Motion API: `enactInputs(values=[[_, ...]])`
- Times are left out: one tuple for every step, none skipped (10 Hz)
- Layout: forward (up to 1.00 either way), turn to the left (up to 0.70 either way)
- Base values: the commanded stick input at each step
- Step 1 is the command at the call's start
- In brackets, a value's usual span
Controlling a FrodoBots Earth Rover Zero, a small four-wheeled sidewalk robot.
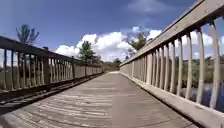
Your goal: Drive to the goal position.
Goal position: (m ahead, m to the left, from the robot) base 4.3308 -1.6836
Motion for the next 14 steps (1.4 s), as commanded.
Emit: enactInputs(values=[[0.5,0.0],[0.5,0.0],[0.5,0.0],[0.5,0.0],[0.5,0.0],[0.5,0.0],[0.5,0.0],[0.5,0.0],[0.5,0.0],[0.5,0.0],[0.5,0.0],[0.5,0.0],[0.5,0.0],[0.5,0.0]])
